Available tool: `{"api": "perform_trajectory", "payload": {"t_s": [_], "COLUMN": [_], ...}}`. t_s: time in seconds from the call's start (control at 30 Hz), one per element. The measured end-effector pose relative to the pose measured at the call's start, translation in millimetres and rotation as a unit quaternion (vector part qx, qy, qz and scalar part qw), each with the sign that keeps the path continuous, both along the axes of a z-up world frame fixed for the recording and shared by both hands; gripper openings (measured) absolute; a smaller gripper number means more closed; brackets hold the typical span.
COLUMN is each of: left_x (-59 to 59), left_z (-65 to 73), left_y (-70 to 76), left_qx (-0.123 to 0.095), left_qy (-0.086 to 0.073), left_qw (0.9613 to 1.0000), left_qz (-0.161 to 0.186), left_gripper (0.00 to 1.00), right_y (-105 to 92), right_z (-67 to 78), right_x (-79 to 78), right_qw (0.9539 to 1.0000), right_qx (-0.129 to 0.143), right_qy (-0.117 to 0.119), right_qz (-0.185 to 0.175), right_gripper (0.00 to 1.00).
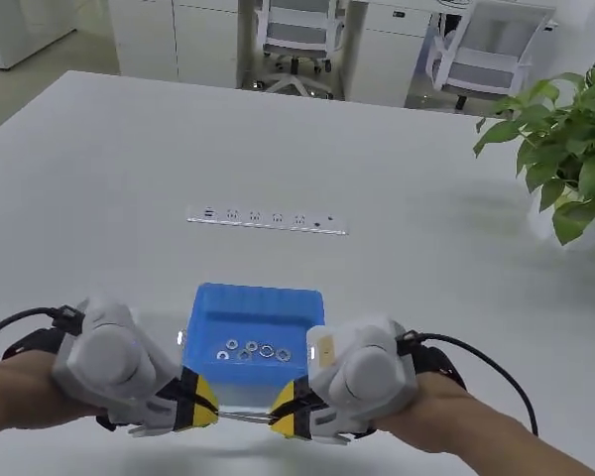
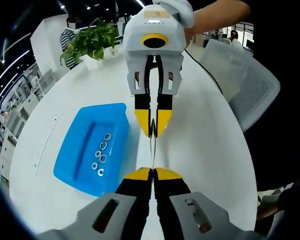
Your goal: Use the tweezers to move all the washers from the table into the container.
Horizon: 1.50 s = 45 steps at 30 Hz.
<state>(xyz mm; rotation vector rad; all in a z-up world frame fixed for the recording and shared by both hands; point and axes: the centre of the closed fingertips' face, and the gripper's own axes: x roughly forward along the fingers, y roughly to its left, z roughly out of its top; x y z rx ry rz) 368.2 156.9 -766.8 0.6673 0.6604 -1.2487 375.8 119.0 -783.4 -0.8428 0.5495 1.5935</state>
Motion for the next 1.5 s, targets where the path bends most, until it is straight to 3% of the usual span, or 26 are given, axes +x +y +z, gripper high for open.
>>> {"api": "perform_trajectory", "payload": {"t_s": [0.3,1.5], "left_x": [-1.9,-10.1], "left_z": [-19.2,-32.7], "left_y": [1.9,-2.0], "left_qx": [0.029,0.034], "left_qy": [0.003,0.031], "left_qw": [0.9996,0.9989], "left_qz": [-0.005,-0.013], "left_gripper": [0.05,0.05], "right_y": [-0.3,-4.4], "right_z": [-8.6,-22.7], "right_x": [-1.7,-10.2], "right_qw": [1.0,0.9996], "right_qx": [-0.008,-0.025], "right_qy": [-0.003,0.005], "right_qz": [0.004,0.009], "right_gripper": [0.08,0.11]}}
